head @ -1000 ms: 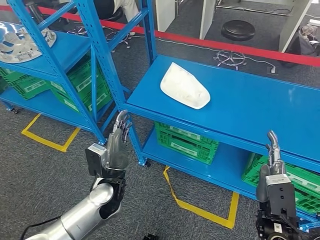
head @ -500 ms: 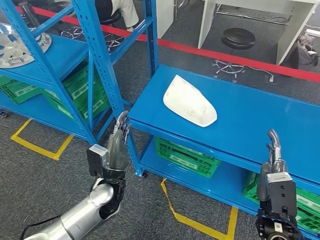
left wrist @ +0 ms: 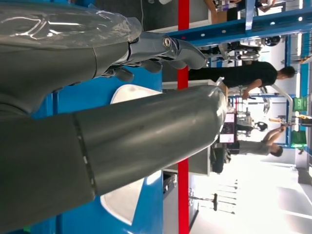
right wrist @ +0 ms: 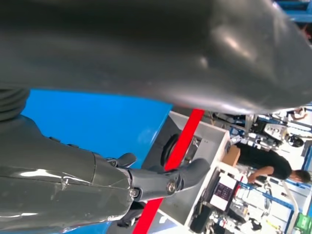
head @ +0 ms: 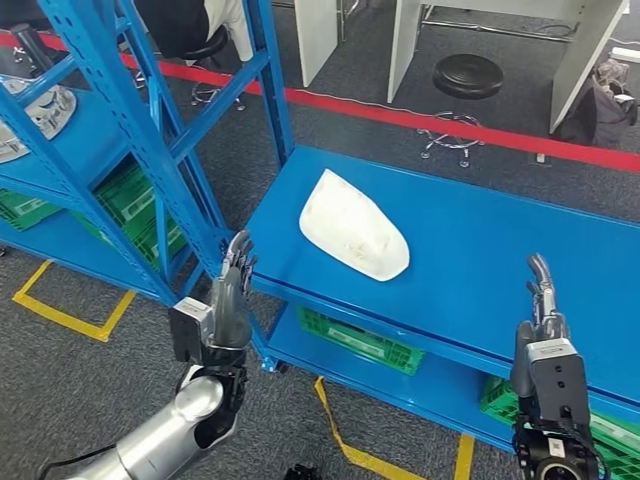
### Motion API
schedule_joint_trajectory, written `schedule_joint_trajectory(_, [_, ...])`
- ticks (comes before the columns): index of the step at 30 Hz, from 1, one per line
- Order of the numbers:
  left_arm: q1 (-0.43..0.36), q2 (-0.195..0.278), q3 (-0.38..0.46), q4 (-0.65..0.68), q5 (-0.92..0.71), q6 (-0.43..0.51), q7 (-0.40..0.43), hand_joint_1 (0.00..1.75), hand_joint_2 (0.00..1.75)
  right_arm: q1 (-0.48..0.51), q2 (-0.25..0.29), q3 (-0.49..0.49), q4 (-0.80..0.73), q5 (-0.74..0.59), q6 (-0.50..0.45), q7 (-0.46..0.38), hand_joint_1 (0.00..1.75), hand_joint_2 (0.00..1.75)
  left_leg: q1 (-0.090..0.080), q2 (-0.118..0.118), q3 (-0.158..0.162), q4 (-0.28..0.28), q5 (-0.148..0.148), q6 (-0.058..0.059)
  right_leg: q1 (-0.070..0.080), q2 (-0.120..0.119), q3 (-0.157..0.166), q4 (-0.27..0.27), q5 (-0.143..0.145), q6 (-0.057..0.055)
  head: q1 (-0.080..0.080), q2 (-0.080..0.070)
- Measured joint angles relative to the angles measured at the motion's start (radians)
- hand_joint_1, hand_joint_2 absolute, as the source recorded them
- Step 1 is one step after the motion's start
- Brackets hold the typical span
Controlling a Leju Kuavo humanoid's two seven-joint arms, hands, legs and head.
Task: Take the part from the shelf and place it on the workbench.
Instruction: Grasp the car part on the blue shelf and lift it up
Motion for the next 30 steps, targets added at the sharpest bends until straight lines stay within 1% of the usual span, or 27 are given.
schedule_joint_trajectory(1, [0.003, 0.002, 0.000, -0.001, -0.001, 0.001, 0.000, 0.00, 0.00, 0.000, 0.000, 0.000, 0.000, 0.000, 0.001, 0.000, 0.00, 0.00, 0.000, 0.000, -0.002, -0.044, 0.028, 0.002, -0.001, 0.001, 0.016, 0.000, -0.012, 0.002, -0.002, 0.000])
schedule_joint_trajectory(2, [0.004, 0.004, 0.000, -0.002, -0.002, 0.001, 0.001, 0.00, 0.00, 0.000, 0.000, 0.000, 0.001, -0.001, 0.002, 0.000, 0.00, 0.00, -0.001, 0.001, 0.010, -0.112, 0.079, 0.007, -0.002, 0.001, 0.032, -0.001, -0.025, 0.004, -0.003, 0.000])
schedule_joint_trajectory(3, [0.006, 0.006, 0.000, -0.002, -0.003, 0.003, 0.002, 0.00, 0.00, -0.001, 0.000, 0.000, 0.001, -0.002, 0.004, 0.000, 0.00, 0.00, -0.004, 0.001, 0.022, -0.183, 0.137, 0.012, -0.001, 0.001, 0.047, -0.001, -0.038, 0.007, -0.004, 0.000])
schedule_joint_trajectory(4, [0.007, 0.007, 0.000, -0.003, -0.004, 0.005, 0.004, 0.00, 0.00, -0.002, 0.000, 0.000, 0.002, -0.003, 0.007, 0.000, 0.00, 0.00, -0.007, 0.001, 0.035, -0.236, 0.178, 0.017, 0.000, 0.002, 0.058, -0.003, -0.052, 0.012, -0.005, 0.000])
schedule_joint_trajectory(5, [0.010, 0.009, 0.001, -0.005, -0.004, 0.007, 0.006, 0.00, 0.00, -0.002, 0.000, 0.000, 0.002, -0.006, 0.011, 0.000, 0.00, 0.00, -0.010, 0.000, 0.044, -0.269, 0.202, 0.021, 0.001, 0.003, 0.067, -0.009, -0.064, 0.017, -0.004, 0.000])
schedule_joint_trajectory(6, [0.012, 0.010, 0.001, -0.008, -0.006, 0.010, 0.007, 0.00, 0.00, -0.003, 0.000, 0.000, 0.003, -0.007, 0.015, 0.000, 0.00, 0.00, -0.012, -0.001, 0.050, -0.284, 0.206, 0.024, 0.002, 0.004, 0.078, -0.009, -0.068, 0.023, -0.003, 0.000])
schedule_joint_trajectory(7, [0.014, 0.011, 0.001, -0.012, -0.006, 0.012, 0.008, 0.00, 0.00, -0.003, 0.000, 0.000, 0.004, -0.009, 0.018, -0.001, 0.00, 0.00, -0.011, -0.003, 0.061, -0.287, 0.198, 0.027, 0.003, 0.004, 0.089, -0.010, -0.069, 0.029, -0.001, 0.000])
schedule_joint_trajectory(8, [0.016, 0.012, 0.002, -0.016, -0.007, 0.014, 0.008, 0.00, 0.00, -0.004, 0.000, 0.000, 0.005, -0.011, 0.023, -0.001, 0.00, 0.00, -0.009, -0.004, 0.076, -0.294, 0.200, 0.030, 0.003, 0.003, 0.098, -0.004, -0.069, 0.034, 0.000, 0.000])
schedule_joint_trajectory(9, [0.017, 0.012, 0.002, -0.019, -0.008, 0.016, 0.007, 0.00, 0.00, -0.006, 0.000, -0.001, 0.006, -0.013, 0.026, -0.002, 0.00, 0.00, -0.007, -0.004, 0.092, -0.299, 0.199, 0.034, 0.002, 0.001, 0.098, 0.021, -0.070, 0.039, 0.001, 0.000])
schedule_joint_trajectory(10, [0.018, 0.013, 0.002, -0.021, -0.008, 0.017, 0.008, 0.00, 0.00, -0.009, 0.000, -0.001, 0.007, -0.017, 0.030, -0.002, 0.00, 0.00, -0.007, -0.004, 0.109, -0.300, 0.195, 0.038, 0.001, 0.000, 0.080, 0.061, -0.081, 0.042, 0.004, 0.000])
schedule_joint_trajectory(11, [0.019, 0.013, 0.002, -0.023, -0.009, 0.018, 0.008, 0.00, 0.00, -0.011, 0.000, -0.001, 0.009, -0.020, 0.035, -0.002, 0.00, 0.00, -0.006, -0.003, 0.121, -0.301, 0.190, 0.042, -0.001, -0.002, 0.048, 0.117, -0.099, 0.045, 0.006, 0.000])
schedule_joint_trajectory(12, [0.019, 0.013, 0.002, -0.024, -0.009, 0.018, 0.008, 0.00, 0.00, -0.013, 0.000, -0.001, 0.011, -0.024, 0.039, -0.002, 0.00, 0.00, -0.007, -0.004, 0.130, -0.301, 0.180, 0.045, -0.001, -0.003, 0.006, 0.179, -0.126, 0.048, 0.008, 0.000])
schedule_joint_trajectory(13, [0.020, 0.012, 0.002, -0.025, -0.009, 0.017, 0.007, 0.00, 0.00, -0.013, 0.001, -0.001, 0.013, -0.027, 0.044, 0.000, 0.00, 0.00, -0.008, -0.004, 0.138, -0.301, 0.171, 0.047, -0.001, -0.003, -0.036, 0.229, -0.159, 0.050, 0.009, 0.000])
schedule_joint_trajectory(14, [0.022, 0.012, 0.002, -0.025, -0.010, 0.017, 0.007, 0.00, 0.00, -0.013, 0.001, -0.002, 0.015, -0.029, 0.048, 0.003, 0.00, 0.00, -0.008, -0.005, 0.147, -0.301, 0.161, 0.048, -0.001, -0.003, -0.071, 0.255, -0.187, 0.051, 0.010, 0.000])
schedule_joint_trajectory(15, [0.023, 0.012, 0.002, -0.025, -0.010, 0.017, 0.006, 0.00, 0.00, -0.013, 0.001, -0.002, 0.018, -0.030, 0.052, 0.008, 0.00, 0.00, -0.008, -0.007, 0.159, -0.300, 0.151, 0.048, -0.002, -0.003, -0.093, 0.253, -0.196, 0.052, 0.010, 0.000])
schedule_joint_trajectory(16, [0.025, 0.011, 0.002, -0.025, -0.011, 0.017, 0.005, 0.00, 0.00, -0.014, 0.001, -0.002, 0.021, -0.031, 0.056, 0.014, 0.00, 0.00, -0.008, -0.008, 0.174, -0.300, 0.139, 0.047, -0.003, -0.004, -0.101, 0.220, -0.174, 0.052, 0.011, 0.000])
schedule_joint_trajectory(17, [0.026, 0.011, 0.002, -0.026, -0.012, 0.017, 0.002, 0.00, 0.00, -0.015, 0.001, -0.002, 0.023, -0.030, 0.059, 0.020, 0.00, 0.00, -0.008, -0.009, 0.190, -0.299, 0.127, 0.045, -0.004, -0.004, -0.101, 0.165, -0.123, 0.052, 0.012, 0.000])
schedule_joint_trajectory(18, [0.026, 0.010, 0.002, -0.026, -0.012, 0.017, -0.001, 0.00, 0.00, -0.015, 0.000, -0.002, 0.027, -0.030, 0.062, 0.026, 0.00, 0.00, -0.008, -0.010, 0.204, -0.299, 0.116, 0.042, -0.004, -0.004, -0.099, 0.110, -0.054, 0.050, 0.014, 0.000])
schedule_joint_trajectory(19, [0.026, 0.010, 0.002, -0.026, -0.013, 0.017, -0.004, 0.00, 0.00, -0.018, 0.000, -0.002, 0.031, -0.031, 0.063, 0.031, 0.00, 0.00, -0.009, -0.011, 0.212, -0.297, 0.108, 0.038, -0.002, -0.005, -0.101, 0.063, -0.001, 0.048, 0.016, 0.000])
schedule_joint_trajectory(20, [0.025, 0.010, 0.002, -0.026, -0.013, 0.017, -0.006, 0.00, 0.00, -0.020, 0.000, -0.003, 0.035, -0.031, 0.065, 0.035, 0.00, 0.00, -0.009, -0.012, 0.214, -0.296, 0.102, 0.034, 0.001, -0.006, -0.103, 0.039, 0.038, 0.042, 0.018, 0.000])
schedule_joint_trajectory(21, [0.025, 0.010, 0.002, -0.027, -0.013, 0.017, -0.007, 0.00, 0.00, -0.022, 0.000, -0.004, 0.040, -0.031, 0.067, 0.038, 0.00, 0.00, -0.009, -0.013, 0.213, -0.294, 0.098, 0.028, 0.004, -0.007, -0.108, 0.031, 0.056, 0.034, 0.019, 0.000])
schedule_joint_trajectory(22, [0.024, 0.009, 0.002, -0.027, -0.014, 0.016, -0.009, 0.00, 0.00, -0.026, 0.000, -0.004, 0.042, -0.031, 0.070, 0.040, 0.00, 0.00, -0.010, -0.014, 0.211, -0.293, 0.096, 0.024, 0.006, -0.008, -0.108, 0.027, 0.057, 0.028, 0.019, 0.000])
schedule_joint_trajectory(23, [0.024, 0.010, 0.002, -0.027, -0.014, 0.014, -0.010, 0.00, 0.00, -0.030, 0.000, -0.006, 0.044, -0.029, 0.073, 0.042, 0.00, 0.00, -0.010, -0.013, 0.210, -0.292, 0.095, 0.021, 0.007, -0.006, -0.105, 0.028, 0.065, 0.024, 0.018, 0.000])
schedule_joint_trajectory(24, [0.023, 0.010, 0.002, -0.027, -0.014, 0.013, -0.011, 0.00, 0.00, -0.035, 0.000, -0.008, 0.046, -0.027, 0.077, 0.045, 0.00, 0.00, -0.010, -0.013, 0.210, -0.293, 0.094, 0.020, 0.006, -0.005, -0.104, 0.026, 0.066, 0.023, 0.016, 0.000])
schedule_joint_trajectory(26, [0.020, 0.010, 0.002, -0.027, -0.012, 0.008, -0.012, 0.00, 0.00, -0.049, 0.000, -0.011, 0.051, -0.024, 0.093, 0.061, 0.00, 0.87, -0.010, -0.011, 0.211, -0.295, 0.096, 0.020, 0.006, 0.000, -0.103, 0.025, 0.067, 0.025, 0.015, 0.000])
schedule_joint_trajectory(28, [0.016, 0.010, 0.002, -0.027, -0.010, 0.002, -0.014, 0.00, 0.00, -0.065, 0.000, -0.012, 0.058, -0.025, 0.120, 0.089, 0.00, 1.75, -0.009, -0.011, 0.213, -0.298, 0.097, 0.021, 0.006, 0.003, -0.102, 0.025, 0.064, 0.024, 0.013, 0.000])
schedule_joint_trajectory(30, [0.009, 0.010, 0.002, -0.027, -0.008, -0.005, -0.016, 0.00, 0.00, -0.083, -0.001, -0.012, 0.068, -0.030, 0.150, 0.116, 0.00, 1.75, -0.009, -0.010, 0.217, -0.305, 0.096, 0.022, 0.006, 0.004, -0.103, 0.025, 0.063, 0.022, 0.012, 0.000])
